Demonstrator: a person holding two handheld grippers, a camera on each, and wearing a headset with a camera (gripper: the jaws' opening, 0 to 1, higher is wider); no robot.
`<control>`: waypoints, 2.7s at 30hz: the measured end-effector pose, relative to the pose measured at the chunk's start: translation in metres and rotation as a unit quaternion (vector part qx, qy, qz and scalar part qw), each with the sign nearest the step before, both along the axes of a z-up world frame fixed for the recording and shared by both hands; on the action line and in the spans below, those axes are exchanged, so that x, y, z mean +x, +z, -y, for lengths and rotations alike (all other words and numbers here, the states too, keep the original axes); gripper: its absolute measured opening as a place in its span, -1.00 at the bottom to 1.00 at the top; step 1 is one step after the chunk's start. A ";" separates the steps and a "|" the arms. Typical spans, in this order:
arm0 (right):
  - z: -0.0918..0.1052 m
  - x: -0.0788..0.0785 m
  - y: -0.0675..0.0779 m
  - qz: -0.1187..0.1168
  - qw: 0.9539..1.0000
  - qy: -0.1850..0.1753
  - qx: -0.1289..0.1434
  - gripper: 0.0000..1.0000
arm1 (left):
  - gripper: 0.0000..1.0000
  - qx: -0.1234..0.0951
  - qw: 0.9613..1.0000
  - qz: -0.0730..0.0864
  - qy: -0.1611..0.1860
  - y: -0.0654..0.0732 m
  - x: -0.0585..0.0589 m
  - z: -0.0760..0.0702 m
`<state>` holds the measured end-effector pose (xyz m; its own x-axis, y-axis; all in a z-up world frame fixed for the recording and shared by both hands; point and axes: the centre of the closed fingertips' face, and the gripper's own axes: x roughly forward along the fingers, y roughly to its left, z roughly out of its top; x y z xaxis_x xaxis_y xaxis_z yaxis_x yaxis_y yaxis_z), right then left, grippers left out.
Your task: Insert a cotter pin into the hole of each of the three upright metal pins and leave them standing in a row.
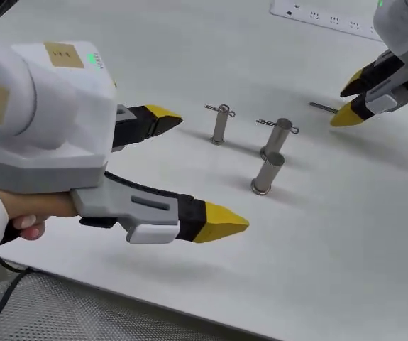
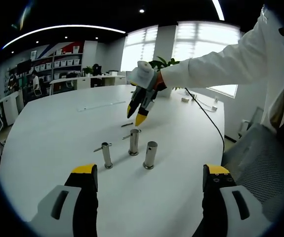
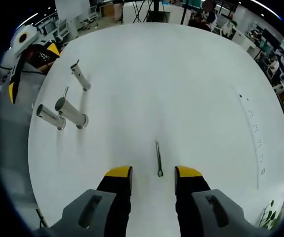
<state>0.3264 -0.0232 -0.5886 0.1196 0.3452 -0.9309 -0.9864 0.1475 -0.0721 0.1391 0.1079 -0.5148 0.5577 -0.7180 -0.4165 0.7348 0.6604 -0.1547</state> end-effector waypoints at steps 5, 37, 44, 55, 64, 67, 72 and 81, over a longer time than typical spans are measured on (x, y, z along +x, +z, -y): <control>0.001 0.005 -0.002 0.000 1.000 0.004 -0.003 -0.47 | 0.73 -0.002 1.000 -0.002 0.002 0.002 0.000 0.003; 0.002 0.020 -0.019 -0.012 1.000 0.011 -0.021 -1.00 | 0.64 0.002 1.000 -0.019 0.004 -0.007 -0.002 -0.006; 0.002 0.017 -0.020 -0.027 0.999 -0.015 -0.014 -1.00 | 0.63 0.002 1.000 -0.018 0.011 -0.004 0.001 -0.009; 0.000 0.007 -0.019 -0.011 0.996 0.041 -0.084 -1.00 | 0.61 -0.015 0.999 -0.012 0.043 0.002 0.013 -0.023; 0.001 0.018 -0.021 -0.010 0.986 0.089 -0.137 -1.00 | 0.61 -0.013 0.999 -0.010 0.050 0.004 0.015 -0.029; 0.002 0.020 -0.022 -0.013 0.985 0.093 -0.144 -1.00 | 0.61 -0.014 0.998 -0.011 0.052 0.004 0.014 -0.030; 0.002 0.023 -0.023 -0.016 0.985 0.084 -0.148 -1.00 | 0.61 -0.013 0.998 -0.012 0.055 0.003 0.014 -0.031; 0.002 0.022 -0.022 0.001 0.981 0.112 -0.157 -1.00 | 0.64 -0.014 0.997 -0.017 0.068 0.001 0.012 -0.036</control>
